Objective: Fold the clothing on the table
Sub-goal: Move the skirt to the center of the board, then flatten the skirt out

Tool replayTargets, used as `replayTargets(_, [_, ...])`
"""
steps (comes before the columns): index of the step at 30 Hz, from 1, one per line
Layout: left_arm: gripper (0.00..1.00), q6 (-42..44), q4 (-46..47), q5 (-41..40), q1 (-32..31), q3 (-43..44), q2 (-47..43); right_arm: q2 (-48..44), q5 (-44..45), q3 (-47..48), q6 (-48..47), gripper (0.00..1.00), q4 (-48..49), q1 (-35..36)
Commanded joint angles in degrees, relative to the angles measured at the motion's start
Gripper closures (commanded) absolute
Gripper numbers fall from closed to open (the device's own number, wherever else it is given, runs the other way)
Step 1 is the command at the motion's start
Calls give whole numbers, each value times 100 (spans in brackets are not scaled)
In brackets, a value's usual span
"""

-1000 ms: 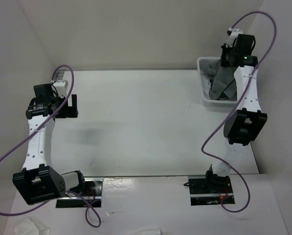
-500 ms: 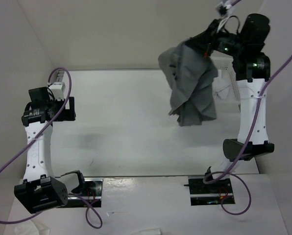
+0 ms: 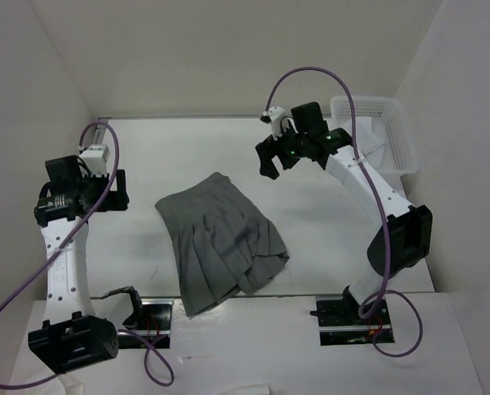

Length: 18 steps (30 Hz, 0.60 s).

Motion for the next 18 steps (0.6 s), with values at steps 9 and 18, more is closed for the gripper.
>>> replayTargets(9, [1,130,82,868,31,-121,-96,204,1670,-469,-390,2,470,-150])
replayTargets(18, [1,-256,170,876,443,361,581,1581,1283,390,-188,3,478,841])
